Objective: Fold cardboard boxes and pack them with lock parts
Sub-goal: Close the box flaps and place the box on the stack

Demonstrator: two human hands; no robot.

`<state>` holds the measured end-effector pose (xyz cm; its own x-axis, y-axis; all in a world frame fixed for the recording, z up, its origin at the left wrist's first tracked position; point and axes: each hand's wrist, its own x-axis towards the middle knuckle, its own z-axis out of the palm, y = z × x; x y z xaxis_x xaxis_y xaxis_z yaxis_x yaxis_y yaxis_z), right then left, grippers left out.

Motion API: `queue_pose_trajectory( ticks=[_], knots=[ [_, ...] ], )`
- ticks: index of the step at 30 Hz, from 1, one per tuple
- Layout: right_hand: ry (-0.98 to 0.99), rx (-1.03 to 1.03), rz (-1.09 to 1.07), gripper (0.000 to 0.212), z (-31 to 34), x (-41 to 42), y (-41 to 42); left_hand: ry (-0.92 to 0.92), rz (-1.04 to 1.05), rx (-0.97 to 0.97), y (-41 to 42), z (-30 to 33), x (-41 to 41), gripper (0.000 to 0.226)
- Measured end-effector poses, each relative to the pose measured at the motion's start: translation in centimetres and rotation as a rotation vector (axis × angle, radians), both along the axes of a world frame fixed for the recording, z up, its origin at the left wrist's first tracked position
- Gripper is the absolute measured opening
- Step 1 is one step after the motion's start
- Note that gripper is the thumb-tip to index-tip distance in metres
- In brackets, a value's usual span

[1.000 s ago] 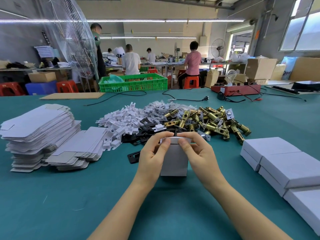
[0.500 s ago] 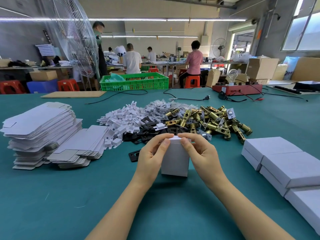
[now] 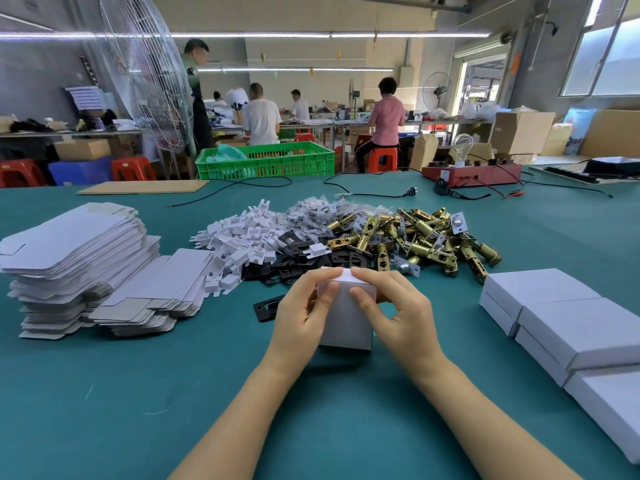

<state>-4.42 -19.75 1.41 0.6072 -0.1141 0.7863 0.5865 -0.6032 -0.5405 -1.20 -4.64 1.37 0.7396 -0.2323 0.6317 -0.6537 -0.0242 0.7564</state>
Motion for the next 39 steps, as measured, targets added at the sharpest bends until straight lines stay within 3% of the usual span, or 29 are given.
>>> queue_pose_trajectory(
  ticks=[12, 17, 21, 27, 30, 33, 36, 39],
  knots=[
    [0.087, -0.009, 0.02, 0.027, -0.8, 0.2, 1.0, -0.036, 0.049, 0.067, -0.1, -0.7, 0.4, 0.026],
    [0.132, 0.043, 0.015, 0.028, -0.9, 0.3, 1.0, 0.205, -0.029, 0.066, -0.1, -1.2, 0.4, 0.064],
    [0.418, 0.21, 0.081, 0.058, -1.6, 0.7, 0.4, 0.406, -0.075, 0.151, 0.0, -1.5, 1.2, 0.082],
    [0.584, 0.33, 0.188, 0.061, -1.7, 1.5, -0.4, 0.537, 0.029, 0.036, -0.1, -1.5, 1.8, 0.049],
    [0.589, 0.158, 0.14, 0.093, -1.6, 1.3, -0.3, 0.605, -0.005, -0.011, 0.3, -1.1, 1.9, 0.028],
    [0.56, -0.251, 0.08, 0.117, -1.1, 1.0, -0.3, 0.601, -0.052, 0.051, 0.6, -0.8, 1.7, 0.027],
    [0.592, -0.427, 0.013, 0.114, -0.8, 0.7, -0.4, 0.542, -0.033, 0.098, 0.6, -0.7, 1.6, 0.034],
    [0.606, -0.366, -0.119, 0.102, -1.2, 0.6, 0.0, 0.515, -0.031, 0.157, 0.4, -1.0, 1.6, 0.032]
  ],
)
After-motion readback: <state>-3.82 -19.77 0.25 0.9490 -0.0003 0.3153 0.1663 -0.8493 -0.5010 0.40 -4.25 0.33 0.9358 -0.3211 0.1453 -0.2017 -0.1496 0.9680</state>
